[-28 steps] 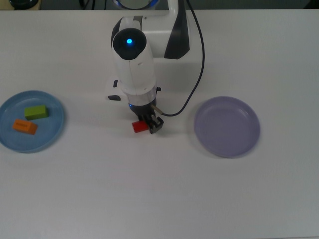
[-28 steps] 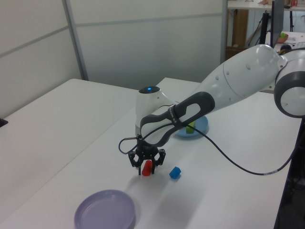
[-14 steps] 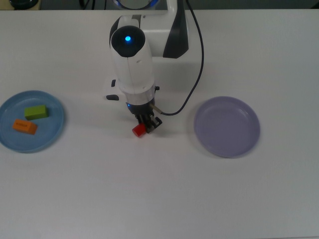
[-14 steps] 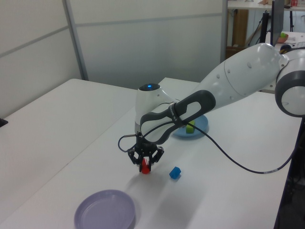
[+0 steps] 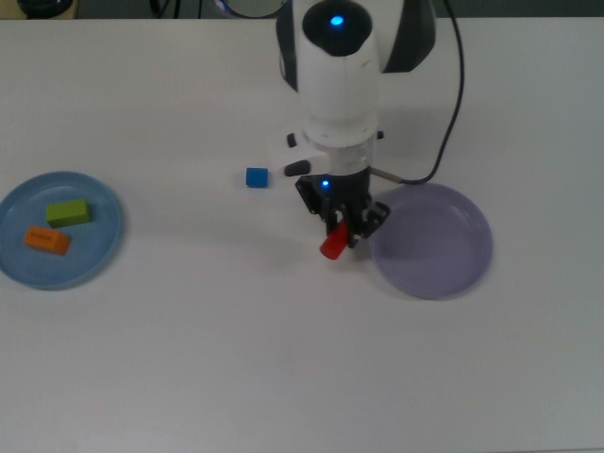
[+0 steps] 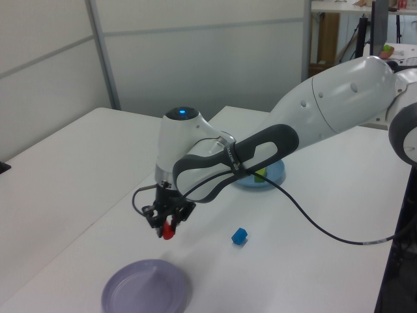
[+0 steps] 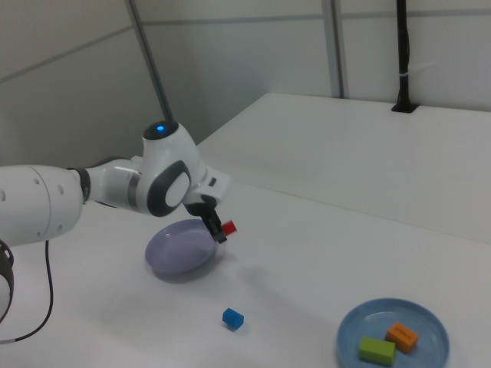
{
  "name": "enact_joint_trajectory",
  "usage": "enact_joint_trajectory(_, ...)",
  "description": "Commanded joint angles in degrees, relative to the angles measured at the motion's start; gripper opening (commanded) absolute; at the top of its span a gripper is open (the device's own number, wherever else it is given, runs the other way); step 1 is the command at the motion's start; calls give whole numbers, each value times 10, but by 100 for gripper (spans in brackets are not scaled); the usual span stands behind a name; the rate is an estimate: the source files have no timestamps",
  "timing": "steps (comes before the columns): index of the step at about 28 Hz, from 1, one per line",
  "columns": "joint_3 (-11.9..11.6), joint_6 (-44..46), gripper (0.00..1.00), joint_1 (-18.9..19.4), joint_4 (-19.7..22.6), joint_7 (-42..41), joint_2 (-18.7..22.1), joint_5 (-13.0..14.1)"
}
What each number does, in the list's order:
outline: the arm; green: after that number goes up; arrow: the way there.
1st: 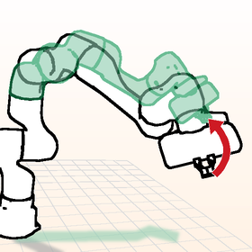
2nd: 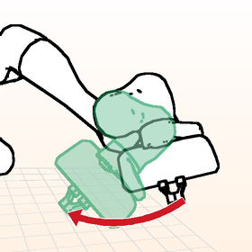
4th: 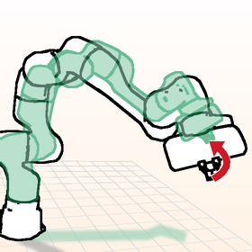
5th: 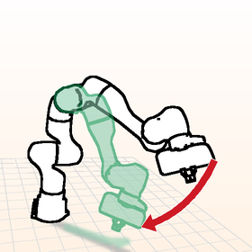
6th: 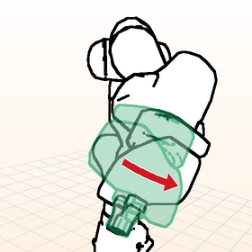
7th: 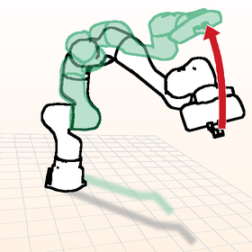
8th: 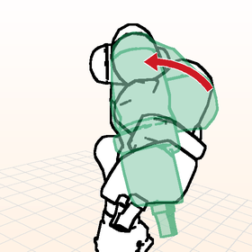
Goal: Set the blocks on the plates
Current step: 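Carry the red cylinder onto the lavender plate and release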
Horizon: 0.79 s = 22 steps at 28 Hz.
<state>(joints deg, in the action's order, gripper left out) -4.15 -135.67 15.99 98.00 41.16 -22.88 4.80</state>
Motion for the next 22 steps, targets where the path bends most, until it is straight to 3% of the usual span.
enact_joint_trajectory(1,-4,22,18,30,-12,-65,6,-8)
enact_joint_trajectory(5,-4,33,20,65,-11,-134,1,-20)
enact_joint_trajectory(8,-3,41,21,70,-11,-175,-2,-25)
enact_joint_trajectory(11,6,46,29,70,-11,-222,-8,-25)
enact_joint_trajectory(13,7,48,32,70,-11,-232,-11,-25)
enact_joint_trajectory(17,7,48,46,70,-11,-234,-23,-26)
enact_joint_trajectory(20,9,48,48,73,-11,-235,-35,-28)
enact_joint_trajectory(22,10,48,49,83,-11,-234,-41,-44)
